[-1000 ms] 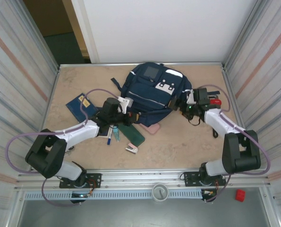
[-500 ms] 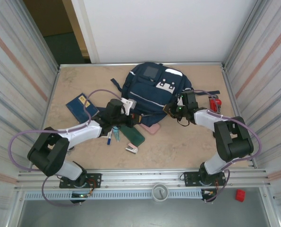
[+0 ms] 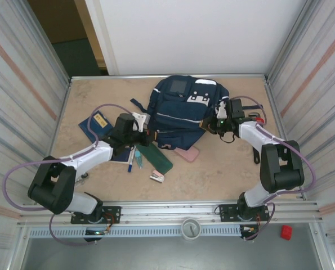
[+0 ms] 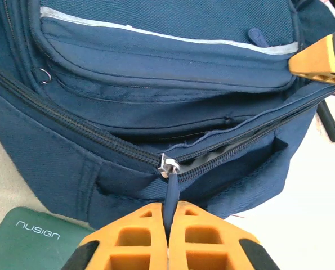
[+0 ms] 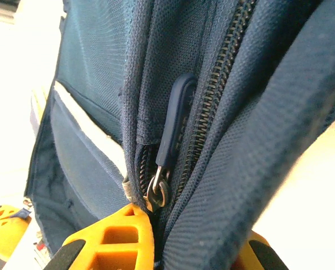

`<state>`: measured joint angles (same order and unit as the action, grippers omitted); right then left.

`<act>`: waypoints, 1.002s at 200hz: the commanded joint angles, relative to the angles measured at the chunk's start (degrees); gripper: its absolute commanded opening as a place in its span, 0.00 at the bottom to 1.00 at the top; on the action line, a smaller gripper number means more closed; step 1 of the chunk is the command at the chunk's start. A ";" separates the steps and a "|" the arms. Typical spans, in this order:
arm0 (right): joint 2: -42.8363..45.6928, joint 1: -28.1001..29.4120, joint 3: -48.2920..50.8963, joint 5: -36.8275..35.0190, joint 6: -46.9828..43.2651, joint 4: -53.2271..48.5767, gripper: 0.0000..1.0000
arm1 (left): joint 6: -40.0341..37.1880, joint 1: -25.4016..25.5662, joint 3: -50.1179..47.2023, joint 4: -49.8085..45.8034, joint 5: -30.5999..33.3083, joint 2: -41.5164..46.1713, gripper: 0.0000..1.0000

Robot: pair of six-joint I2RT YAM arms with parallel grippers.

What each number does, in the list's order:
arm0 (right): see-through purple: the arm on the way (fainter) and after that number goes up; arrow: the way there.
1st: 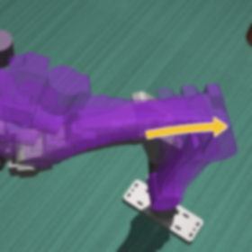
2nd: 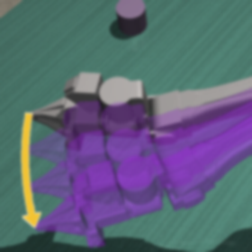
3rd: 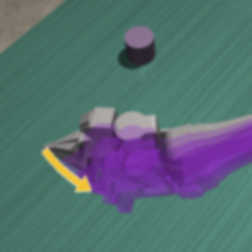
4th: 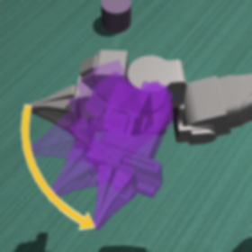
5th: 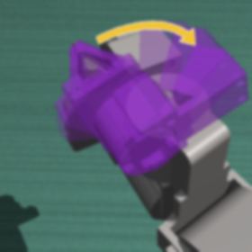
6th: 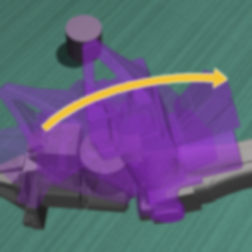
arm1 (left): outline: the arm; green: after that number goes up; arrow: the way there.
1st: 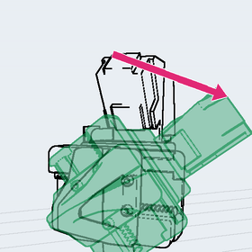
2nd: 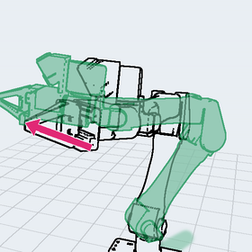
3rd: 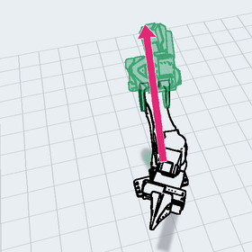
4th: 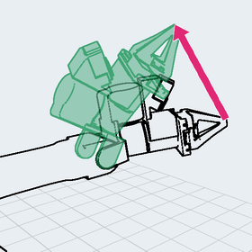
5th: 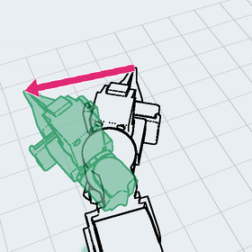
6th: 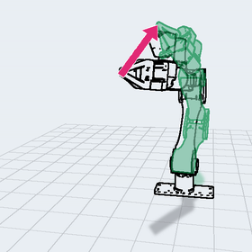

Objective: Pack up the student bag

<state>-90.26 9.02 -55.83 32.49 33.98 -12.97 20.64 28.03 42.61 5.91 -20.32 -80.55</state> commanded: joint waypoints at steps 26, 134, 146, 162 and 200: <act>-3.38 -3.75 -7.53 -2.97 -1.29 -4.20 0.36 | 2.76 1.68 -0.05 0.81 1.20 2.95 0.00; 3.10 9.68 6.99 -8.98 17.52 13.19 0.74 | 2.82 11.96 6.76 2.08 0.57 -1.15 0.00; 2.53 9.20 6.61 -9.47 16.83 12.62 0.49 | 2.37 11.91 6.14 1.74 1.34 -0.63 0.00; 3.78 7.15 7.21 -10.25 14.59 10.95 0.25 | 0.46 11.70 5.52 -0.81 4.61 0.72 0.00; 6.34 -0.92 6.57 -6.90 6.84 5.11 0.00 | -1.35 5.59 2.20 -4.18 7.71 4.09 0.00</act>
<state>-86.06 13.17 -47.11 25.47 46.89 -5.15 21.78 37.89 46.78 3.86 -15.18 -80.84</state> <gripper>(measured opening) 0.039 0.048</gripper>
